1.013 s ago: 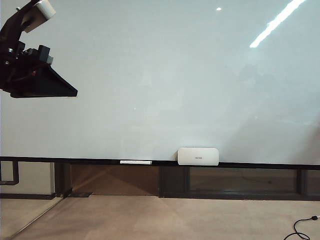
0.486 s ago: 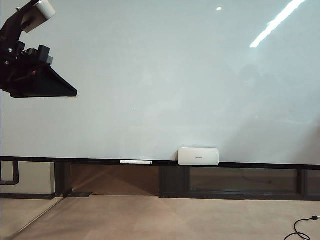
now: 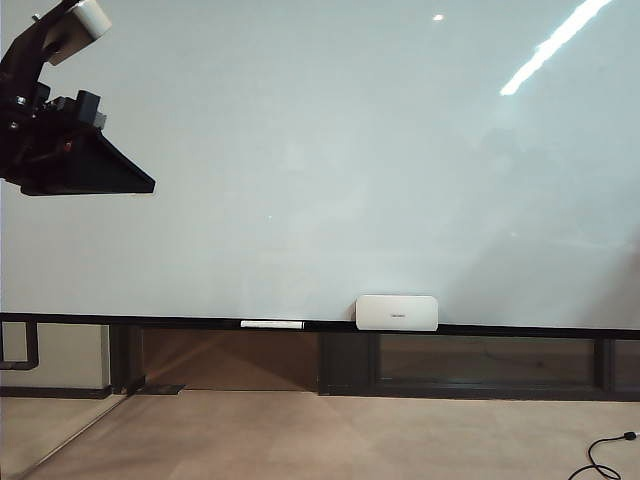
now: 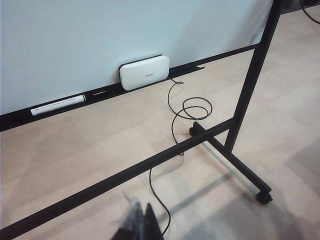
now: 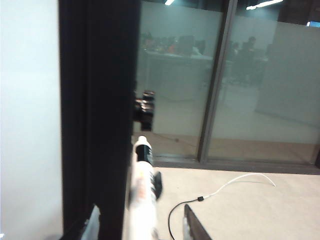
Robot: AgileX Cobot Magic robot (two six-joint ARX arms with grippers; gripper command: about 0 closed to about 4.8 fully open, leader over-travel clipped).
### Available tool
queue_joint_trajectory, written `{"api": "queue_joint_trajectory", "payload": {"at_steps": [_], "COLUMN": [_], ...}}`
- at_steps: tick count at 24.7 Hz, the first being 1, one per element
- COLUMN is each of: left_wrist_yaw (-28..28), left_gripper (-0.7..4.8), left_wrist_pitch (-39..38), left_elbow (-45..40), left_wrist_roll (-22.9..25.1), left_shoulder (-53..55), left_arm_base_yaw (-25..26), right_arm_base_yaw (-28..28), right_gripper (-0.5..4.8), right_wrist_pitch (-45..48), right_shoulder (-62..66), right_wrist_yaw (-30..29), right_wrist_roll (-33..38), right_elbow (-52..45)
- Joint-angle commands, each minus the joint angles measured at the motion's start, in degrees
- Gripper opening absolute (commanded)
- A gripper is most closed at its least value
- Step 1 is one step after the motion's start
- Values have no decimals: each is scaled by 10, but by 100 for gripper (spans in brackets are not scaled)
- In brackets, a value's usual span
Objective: Reach to the right to find the marker pen, pick it up, and write the number 11 on the whiteboard.
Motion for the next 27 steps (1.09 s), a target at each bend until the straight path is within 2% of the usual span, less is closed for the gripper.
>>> {"api": "queue_joint_trajectory", "payload": {"at_steps": [1, 27], "left_wrist_yaw": [-2, -1], "left_gripper": [-5, -5], "left_wrist_pitch": [6, 3], "left_elbow": [2, 2], "left_wrist_roll": [3, 2], "left_shoulder": [-1, -1], "left_arm_base_yaw": [0, 0], "right_arm_base_yaw": [5, 5], "right_gripper": [210, 210], "right_wrist_pitch": [-12, -63], "right_shoulder": [-3, -3], "right_wrist_yaw": [-3, 16], "right_wrist_roll": [-3, -26], "right_elbow": [18, 29]}}
